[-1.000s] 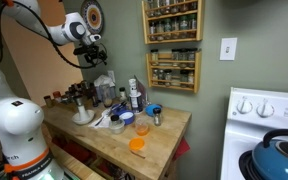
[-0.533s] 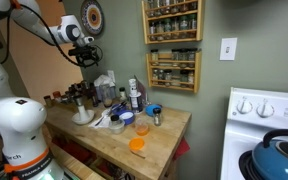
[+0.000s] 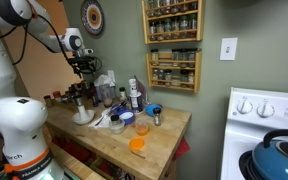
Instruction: Put the torch on top of the bottle
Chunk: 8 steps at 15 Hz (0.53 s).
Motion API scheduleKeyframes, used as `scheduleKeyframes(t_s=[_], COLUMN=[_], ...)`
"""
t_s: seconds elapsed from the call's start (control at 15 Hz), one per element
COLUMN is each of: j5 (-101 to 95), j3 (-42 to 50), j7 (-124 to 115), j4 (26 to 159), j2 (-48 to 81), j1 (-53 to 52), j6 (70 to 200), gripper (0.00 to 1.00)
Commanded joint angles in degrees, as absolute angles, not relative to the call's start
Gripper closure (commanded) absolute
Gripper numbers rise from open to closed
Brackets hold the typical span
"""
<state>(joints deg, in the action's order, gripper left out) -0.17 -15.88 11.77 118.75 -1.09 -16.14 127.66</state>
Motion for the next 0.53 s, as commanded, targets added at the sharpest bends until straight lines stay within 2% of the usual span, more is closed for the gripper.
scheduleKeyframes(t_s=[0.0,0.47], j5=[-0.21,-0.37], j3=[-15.93,-17.87], j7=[11.67,22.14], j4=[118.33,114.45], j2=[-1.1,5.46], j1=[-16.14,-17.89], j6=[127.41,127.37], gripper=[0.0,0.0])
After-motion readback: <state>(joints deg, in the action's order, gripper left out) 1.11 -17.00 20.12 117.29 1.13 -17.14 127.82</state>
